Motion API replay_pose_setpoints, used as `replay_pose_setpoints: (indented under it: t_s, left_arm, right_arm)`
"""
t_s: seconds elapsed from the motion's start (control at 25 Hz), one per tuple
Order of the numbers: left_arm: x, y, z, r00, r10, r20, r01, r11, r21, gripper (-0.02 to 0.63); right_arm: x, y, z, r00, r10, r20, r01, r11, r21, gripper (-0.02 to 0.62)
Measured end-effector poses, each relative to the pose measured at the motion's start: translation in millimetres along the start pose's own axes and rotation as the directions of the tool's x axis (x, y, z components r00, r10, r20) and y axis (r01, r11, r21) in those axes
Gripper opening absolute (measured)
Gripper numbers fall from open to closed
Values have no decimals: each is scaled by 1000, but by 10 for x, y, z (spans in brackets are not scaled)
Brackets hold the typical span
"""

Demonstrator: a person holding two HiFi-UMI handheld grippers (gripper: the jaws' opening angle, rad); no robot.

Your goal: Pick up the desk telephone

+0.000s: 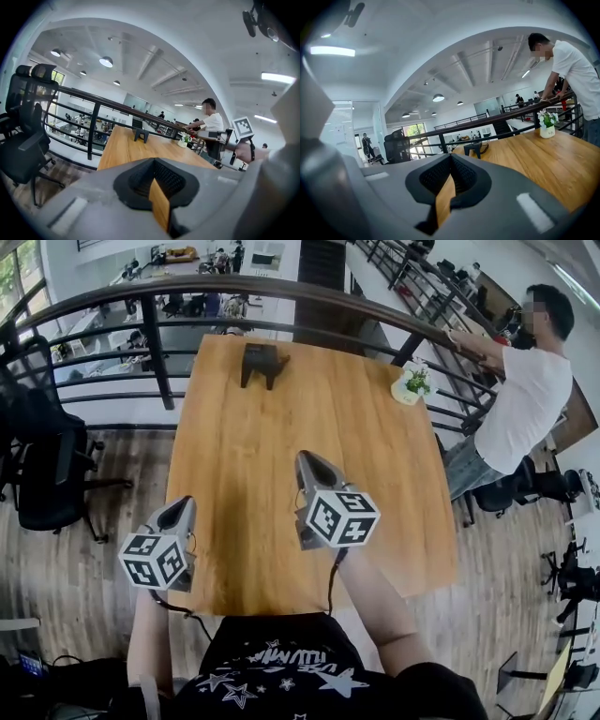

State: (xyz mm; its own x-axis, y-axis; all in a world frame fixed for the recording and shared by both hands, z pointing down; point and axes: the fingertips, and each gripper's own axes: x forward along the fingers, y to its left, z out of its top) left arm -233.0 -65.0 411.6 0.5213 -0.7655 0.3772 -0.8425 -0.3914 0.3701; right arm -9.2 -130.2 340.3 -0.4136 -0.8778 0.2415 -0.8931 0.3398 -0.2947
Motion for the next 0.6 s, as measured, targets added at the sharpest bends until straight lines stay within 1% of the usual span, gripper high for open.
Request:
replay_pose_setpoints:
  t_s: [0.12, 0.24, 0.32, 0.48, 0.6]
  left_arm:
    - [37, 62, 192, 1000, 20, 21, -21, 1000, 21, 2]
    - [129, 170, 400, 998, 43, 42, -44, 999, 18, 2]
    - [222, 244, 492, 998, 54, 45, -55, 998, 17, 2]
    - [415, 298, 566, 997, 62, 39, -63, 998, 26, 2]
    - [551, 282, 613, 998, 51, 43, -52, 998, 27, 2]
  right_arm:
    - [112, -10, 140, 1000, 8, 25, -7, 998, -60, 0]
    - [238, -88, 311, 999, 27, 44, -22, 994, -108, 0]
    - [330, -176, 412, 998, 39, 46, -35, 995, -96, -1]
    - [515, -330, 559, 998, 57, 18, -56, 997, -60, 0]
    - [684, -431, 709, 996, 83, -16, -83, 997, -3, 0]
